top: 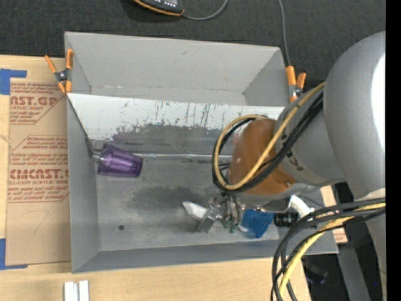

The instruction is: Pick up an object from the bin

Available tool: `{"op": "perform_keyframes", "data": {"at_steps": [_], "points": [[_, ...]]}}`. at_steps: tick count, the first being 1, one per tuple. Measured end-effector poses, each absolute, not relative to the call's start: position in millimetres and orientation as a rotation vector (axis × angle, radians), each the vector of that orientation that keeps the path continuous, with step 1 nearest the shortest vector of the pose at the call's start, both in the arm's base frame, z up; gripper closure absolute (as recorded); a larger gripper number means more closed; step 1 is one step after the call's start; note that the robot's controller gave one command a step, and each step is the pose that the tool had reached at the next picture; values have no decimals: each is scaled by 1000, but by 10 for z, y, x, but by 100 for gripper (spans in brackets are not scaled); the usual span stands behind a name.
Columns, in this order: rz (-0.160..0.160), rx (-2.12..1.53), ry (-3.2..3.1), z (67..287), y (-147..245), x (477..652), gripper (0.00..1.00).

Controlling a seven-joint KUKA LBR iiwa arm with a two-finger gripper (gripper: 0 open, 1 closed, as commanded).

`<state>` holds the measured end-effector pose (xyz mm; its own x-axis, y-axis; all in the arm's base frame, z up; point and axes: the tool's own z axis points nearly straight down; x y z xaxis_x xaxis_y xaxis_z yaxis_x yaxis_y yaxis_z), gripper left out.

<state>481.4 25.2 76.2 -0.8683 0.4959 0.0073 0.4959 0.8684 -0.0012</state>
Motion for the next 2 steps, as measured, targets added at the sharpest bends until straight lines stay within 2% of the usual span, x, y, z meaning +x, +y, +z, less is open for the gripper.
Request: {"op": "perform_keyframes", "data": {"at_steps": [2], "points": [[-3,-803,-3033,1267,255,4822,100]]}}
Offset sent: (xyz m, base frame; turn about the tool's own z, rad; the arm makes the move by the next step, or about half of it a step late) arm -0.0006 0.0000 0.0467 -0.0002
